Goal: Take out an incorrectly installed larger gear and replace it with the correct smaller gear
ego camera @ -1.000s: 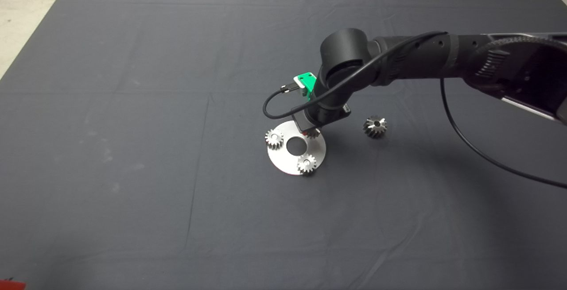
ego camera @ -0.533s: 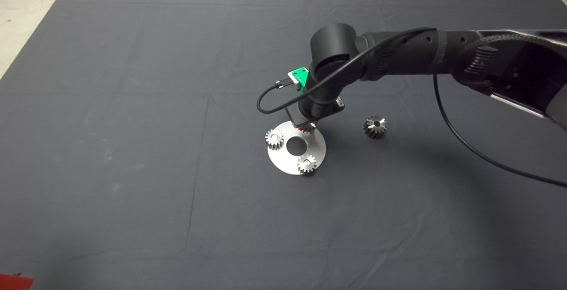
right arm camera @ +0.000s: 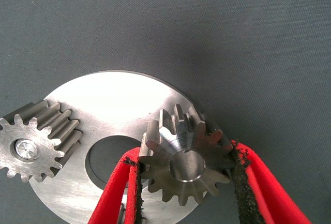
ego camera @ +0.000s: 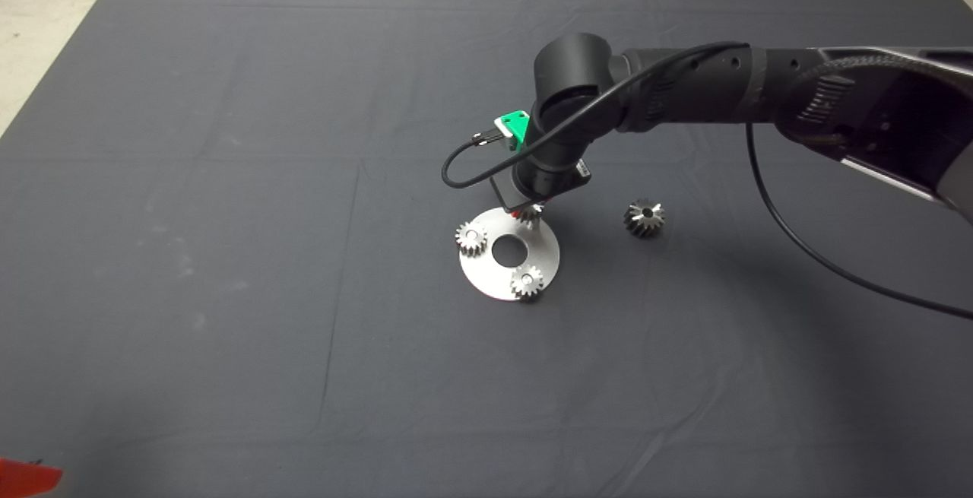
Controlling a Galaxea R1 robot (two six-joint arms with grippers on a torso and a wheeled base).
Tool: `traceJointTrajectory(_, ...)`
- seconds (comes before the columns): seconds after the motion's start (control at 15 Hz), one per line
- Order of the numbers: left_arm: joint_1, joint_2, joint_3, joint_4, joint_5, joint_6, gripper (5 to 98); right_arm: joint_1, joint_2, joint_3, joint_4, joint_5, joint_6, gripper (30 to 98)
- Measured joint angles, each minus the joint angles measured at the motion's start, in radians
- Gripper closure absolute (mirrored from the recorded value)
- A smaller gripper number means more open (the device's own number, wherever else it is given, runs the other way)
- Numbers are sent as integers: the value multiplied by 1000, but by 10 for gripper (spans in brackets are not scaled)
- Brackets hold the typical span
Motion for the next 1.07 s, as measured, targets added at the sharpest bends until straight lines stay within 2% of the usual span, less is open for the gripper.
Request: traceJointTrajectory(1.07, 0, -3, -4, 4, 0, -2, 194, -6, -18, 69, -13, 0, 2, 936)
